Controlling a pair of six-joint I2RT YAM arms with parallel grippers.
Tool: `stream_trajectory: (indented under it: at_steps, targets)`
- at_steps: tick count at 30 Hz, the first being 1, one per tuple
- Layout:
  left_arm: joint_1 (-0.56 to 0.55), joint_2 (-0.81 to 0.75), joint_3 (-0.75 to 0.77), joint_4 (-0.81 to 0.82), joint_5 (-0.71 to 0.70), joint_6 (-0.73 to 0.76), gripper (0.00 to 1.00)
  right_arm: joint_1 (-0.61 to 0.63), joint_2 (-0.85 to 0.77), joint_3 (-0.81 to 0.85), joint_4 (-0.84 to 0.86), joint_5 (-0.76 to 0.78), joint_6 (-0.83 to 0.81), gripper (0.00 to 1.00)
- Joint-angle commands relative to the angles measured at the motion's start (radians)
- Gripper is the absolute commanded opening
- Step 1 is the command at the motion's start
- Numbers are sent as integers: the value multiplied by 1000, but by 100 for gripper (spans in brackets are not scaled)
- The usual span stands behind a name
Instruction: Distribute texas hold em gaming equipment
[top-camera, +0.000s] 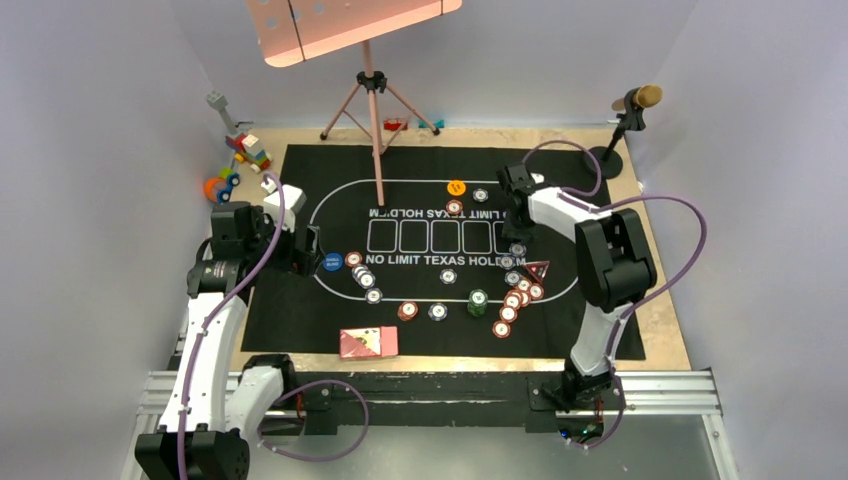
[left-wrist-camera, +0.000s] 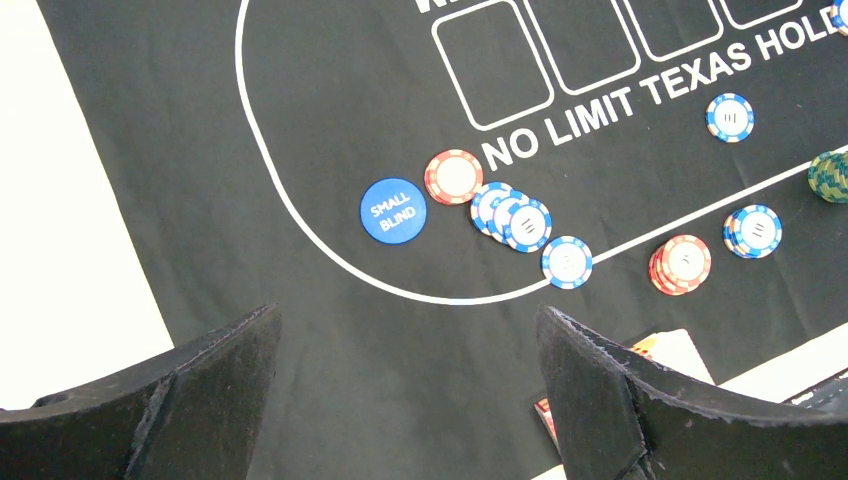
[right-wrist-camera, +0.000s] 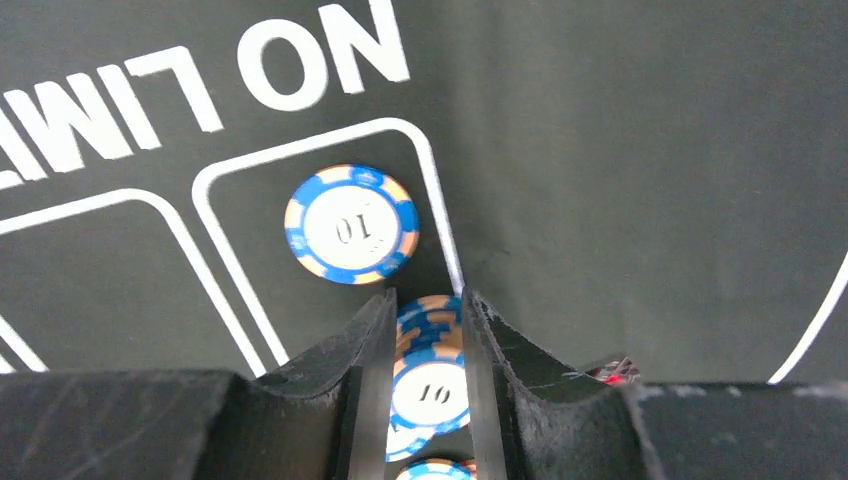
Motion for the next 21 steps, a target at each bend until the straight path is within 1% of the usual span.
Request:
stream_trajectory:
  at_steps: [1, 3, 6, 10, 14, 18, 21]
  targets:
    - [3, -16, 0, 19, 3, 24, 100, 4, -75, -104, -20, -6, 17, 32]
    - [3, -13, 0, 20, 4, 26, 100, 3, -103, -108, -12, 0, 15, 32]
    - [4, -14, -1, 20, 5, 27, 100, 3, -108, -40, -14, -4, 5, 32]
    - [4, -16, 0, 21, -1, 26, 100, 3, -58, 94, -13, 2, -15, 33]
    - [4, -18, -3, 24, -6, 24, 100, 4, 36, 198, -13, -2, -30, 34]
    - [4, -22, -3, 24, -7, 23, 100, 4, 105, 238, -22, -5, -24, 33]
    - [3, -24, -6, 24, -6, 23, 100, 4, 108, 223, -19, -6, -14, 33]
